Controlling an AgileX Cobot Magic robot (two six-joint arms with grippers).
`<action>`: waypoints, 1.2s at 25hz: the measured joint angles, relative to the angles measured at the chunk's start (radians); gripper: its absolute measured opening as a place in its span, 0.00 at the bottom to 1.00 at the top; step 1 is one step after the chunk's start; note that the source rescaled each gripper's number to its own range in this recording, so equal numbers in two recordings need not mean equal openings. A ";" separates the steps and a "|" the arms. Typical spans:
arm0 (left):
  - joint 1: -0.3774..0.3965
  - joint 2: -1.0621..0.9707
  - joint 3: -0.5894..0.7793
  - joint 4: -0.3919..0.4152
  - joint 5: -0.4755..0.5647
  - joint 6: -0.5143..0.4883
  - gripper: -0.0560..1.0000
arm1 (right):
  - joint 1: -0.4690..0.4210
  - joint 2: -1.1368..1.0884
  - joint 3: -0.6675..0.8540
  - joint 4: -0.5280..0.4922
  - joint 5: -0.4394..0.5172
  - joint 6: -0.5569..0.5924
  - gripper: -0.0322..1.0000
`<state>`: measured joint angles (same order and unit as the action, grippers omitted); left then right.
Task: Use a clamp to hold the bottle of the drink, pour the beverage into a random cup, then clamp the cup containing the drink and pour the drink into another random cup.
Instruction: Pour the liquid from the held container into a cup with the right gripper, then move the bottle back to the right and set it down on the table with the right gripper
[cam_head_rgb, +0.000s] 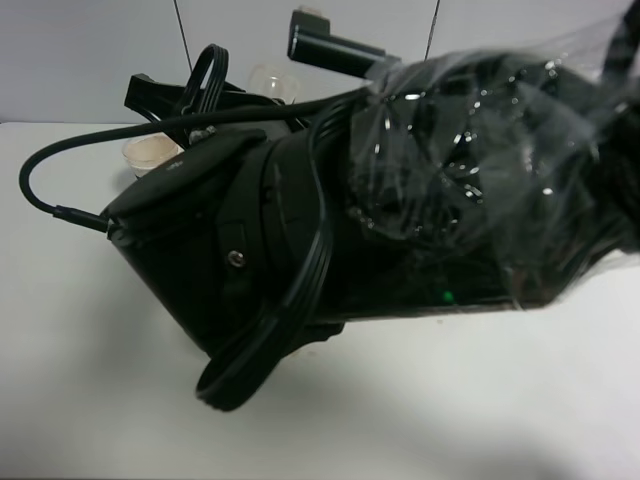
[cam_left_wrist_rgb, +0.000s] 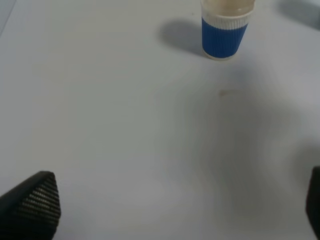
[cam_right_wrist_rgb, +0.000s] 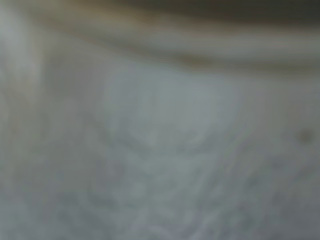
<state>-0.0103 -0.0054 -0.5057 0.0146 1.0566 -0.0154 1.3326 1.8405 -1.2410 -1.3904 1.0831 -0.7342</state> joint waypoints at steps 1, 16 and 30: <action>0.000 0.000 0.000 0.000 0.000 0.000 1.00 | 0.000 0.000 0.000 0.000 0.000 0.004 0.03; 0.000 0.000 0.000 0.000 0.000 0.000 1.00 | -0.038 -0.003 0.000 0.254 0.044 0.312 0.03; 0.000 0.000 0.000 0.000 0.000 0.000 1.00 | -0.201 -0.199 0.000 0.406 -0.013 0.847 0.03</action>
<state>-0.0103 -0.0054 -0.5057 0.0146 1.0566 -0.0154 1.1318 1.6411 -1.2410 -0.9843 1.0696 0.1128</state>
